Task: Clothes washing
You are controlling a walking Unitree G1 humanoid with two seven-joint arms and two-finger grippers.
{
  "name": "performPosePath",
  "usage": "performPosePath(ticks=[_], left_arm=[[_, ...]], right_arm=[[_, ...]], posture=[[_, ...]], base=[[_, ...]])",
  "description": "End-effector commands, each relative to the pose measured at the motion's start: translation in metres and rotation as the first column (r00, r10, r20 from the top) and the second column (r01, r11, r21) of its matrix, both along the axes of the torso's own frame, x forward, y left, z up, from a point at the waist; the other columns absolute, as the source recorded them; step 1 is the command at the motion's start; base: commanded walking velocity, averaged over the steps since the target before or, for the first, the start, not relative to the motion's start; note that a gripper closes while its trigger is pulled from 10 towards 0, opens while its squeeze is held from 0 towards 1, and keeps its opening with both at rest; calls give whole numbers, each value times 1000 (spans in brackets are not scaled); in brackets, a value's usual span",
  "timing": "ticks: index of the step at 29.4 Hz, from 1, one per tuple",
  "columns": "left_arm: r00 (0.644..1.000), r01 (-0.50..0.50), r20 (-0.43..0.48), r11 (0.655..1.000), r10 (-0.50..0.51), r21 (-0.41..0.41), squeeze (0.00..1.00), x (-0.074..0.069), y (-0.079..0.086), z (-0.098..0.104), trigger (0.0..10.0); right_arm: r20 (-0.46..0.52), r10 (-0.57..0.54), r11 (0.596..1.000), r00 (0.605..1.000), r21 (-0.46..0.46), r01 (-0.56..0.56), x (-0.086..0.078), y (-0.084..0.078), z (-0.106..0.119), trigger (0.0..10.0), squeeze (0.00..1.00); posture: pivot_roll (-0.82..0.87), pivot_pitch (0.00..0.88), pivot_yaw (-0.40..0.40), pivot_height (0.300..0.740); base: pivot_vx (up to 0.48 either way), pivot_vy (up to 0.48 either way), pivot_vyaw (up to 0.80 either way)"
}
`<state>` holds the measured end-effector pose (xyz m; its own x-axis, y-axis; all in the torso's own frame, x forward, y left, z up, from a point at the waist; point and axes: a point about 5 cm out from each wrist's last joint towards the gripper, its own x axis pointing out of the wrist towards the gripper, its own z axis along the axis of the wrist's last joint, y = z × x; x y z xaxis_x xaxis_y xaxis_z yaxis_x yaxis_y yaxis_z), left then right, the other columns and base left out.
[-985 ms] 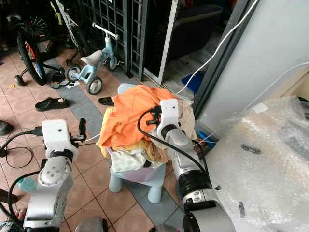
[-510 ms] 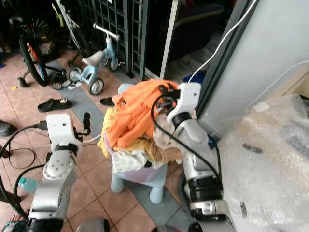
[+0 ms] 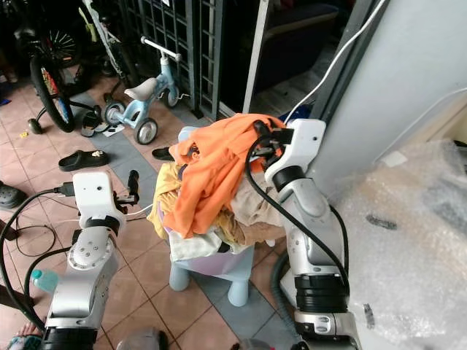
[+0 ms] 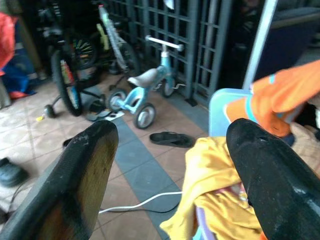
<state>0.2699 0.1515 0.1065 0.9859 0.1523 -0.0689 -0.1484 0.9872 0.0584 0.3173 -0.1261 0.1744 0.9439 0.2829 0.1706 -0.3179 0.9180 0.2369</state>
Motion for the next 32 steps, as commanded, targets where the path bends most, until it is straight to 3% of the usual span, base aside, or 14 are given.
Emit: performPosePath(ticks=[1,13,24,26,27,28,31,32], left_arm=[[1000,24,6,1000,-24,4,0,2,-4,2,10000],[1000,19,4,1000,-19,3,0,2,-5,1,10000],[1000,21,1,1000,-21,-1,0,2,-6,-1,10000],[1000,21,1,1000,-21,-1,0,3,-6,-1,10000],[1000,21,5,1000,-21,-3,0,5,-6,0,10000],[1000,21,8,1000,-21,-3,0,7,-7,0,10000],[1000,21,18,1000,-21,-3,0,12,-8,2,10000],[1000,21,18,1000,-21,-3,0,12,-8,2,10000]], right_arm=[[43,-22,1000,999,0,22,-1,-5,11,10000,0],[107,-20,999,994,-45,25,4,-7,26,10000,0],[102,11,998,995,-70,-3,2,-1,22,10000,0],[142,76,993,987,-97,-63,1,8,30,10000,0],[213,174,983,961,-100,-156,-1,23,52,10000,0],[243,196,980,950,-79,-182,0,26,64,10000,0],[366,169,985,915,-28,-171,7,20,108,10000,0],[366,169,985,915,-28,-171,7,20,108,10000,0]], posture=[[-8,0,-34,740],[-12,0,-36,740],[-17,0,-35,740],[-20,0,-34,740],[-22,0,-34,740],[-21,0,-35,740],[-22,0,-35,740],[-22,0,-35,740]], base=[[0,0,-781],[0,0,-799],[0,0,-652],[0,0,0],[0,0,0],[0,0,0],[0,0,0],[0,0,0]])
